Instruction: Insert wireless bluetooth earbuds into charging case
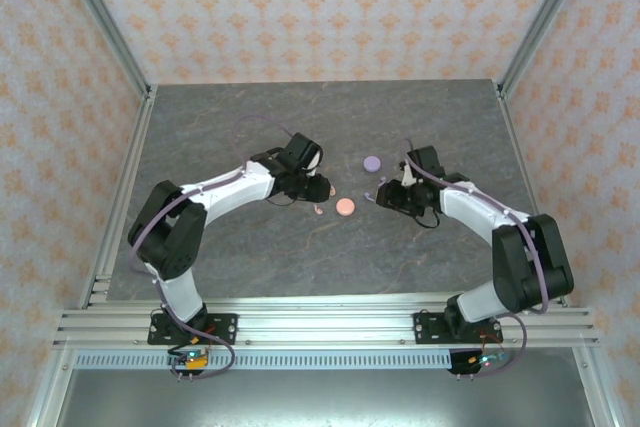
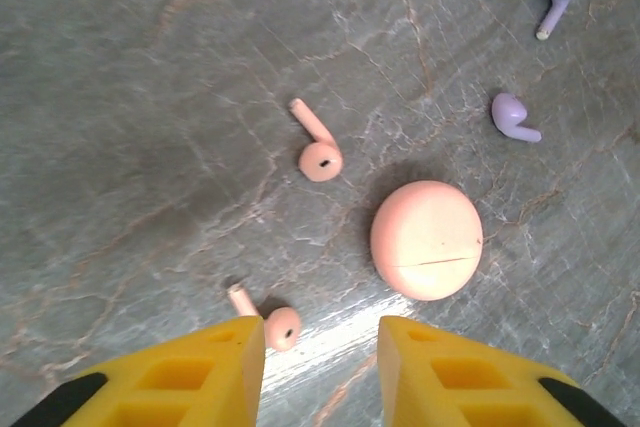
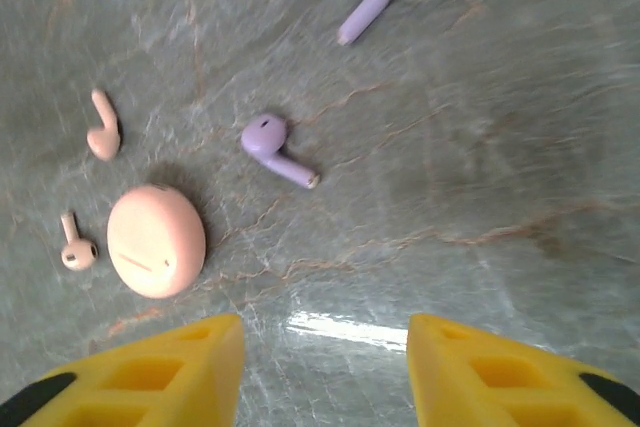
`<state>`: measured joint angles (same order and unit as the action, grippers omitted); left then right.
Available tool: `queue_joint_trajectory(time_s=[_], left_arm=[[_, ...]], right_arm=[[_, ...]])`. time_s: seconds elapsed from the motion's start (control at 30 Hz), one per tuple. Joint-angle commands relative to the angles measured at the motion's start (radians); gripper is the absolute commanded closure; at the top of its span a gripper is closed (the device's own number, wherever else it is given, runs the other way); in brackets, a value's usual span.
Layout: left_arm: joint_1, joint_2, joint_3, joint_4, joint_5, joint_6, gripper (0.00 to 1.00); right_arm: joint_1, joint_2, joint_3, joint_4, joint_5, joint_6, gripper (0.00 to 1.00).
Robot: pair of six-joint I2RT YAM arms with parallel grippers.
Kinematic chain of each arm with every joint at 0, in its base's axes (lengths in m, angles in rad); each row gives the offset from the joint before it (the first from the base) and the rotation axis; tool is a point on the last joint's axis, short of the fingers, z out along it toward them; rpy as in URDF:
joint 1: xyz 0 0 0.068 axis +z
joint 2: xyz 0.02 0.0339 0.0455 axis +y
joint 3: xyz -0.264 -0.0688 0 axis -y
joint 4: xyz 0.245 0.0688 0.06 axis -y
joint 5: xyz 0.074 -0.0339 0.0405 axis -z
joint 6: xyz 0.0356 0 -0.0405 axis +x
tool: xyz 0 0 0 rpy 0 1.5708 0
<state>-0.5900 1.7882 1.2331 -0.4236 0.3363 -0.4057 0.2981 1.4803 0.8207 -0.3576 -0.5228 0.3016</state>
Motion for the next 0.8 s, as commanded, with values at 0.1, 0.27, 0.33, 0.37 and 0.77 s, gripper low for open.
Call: queue_joint_trajectory(time_s=[0.1, 0.27, 0.33, 0.37, 0.77], left_arm=[[-0.005, 0.086, 0.111, -0.031, 0.035, -0.043, 0.80], [-0.005, 0.166, 0.183, -0.054, 0.033, -0.058, 0.91], [-0.005, 0.188, 0.199, -0.057, 0.036, -0.069, 0.95], [-0.005, 0.197, 0.204, -0.055, 0.046, -0.073, 0.97], [-0.028, 0.223, 0.162, -0.055, 0.069, -0.078, 1.00]], right_arm=[[0.067, 0.115, 0.083, 0.035, -0.053, 0.044, 0.71], [0.111, 0.182, 0.113, 0.063, -0.040, 0.087, 0.79], [0.118, 0.200, 0.115, 0.083, -0.040, 0.108, 0.82], [0.118, 0.205, 0.113, 0.094, -0.041, 0.118, 0.83], [0.120, 0.264, 0.131, 0.116, -0.054, 0.146, 0.87]])
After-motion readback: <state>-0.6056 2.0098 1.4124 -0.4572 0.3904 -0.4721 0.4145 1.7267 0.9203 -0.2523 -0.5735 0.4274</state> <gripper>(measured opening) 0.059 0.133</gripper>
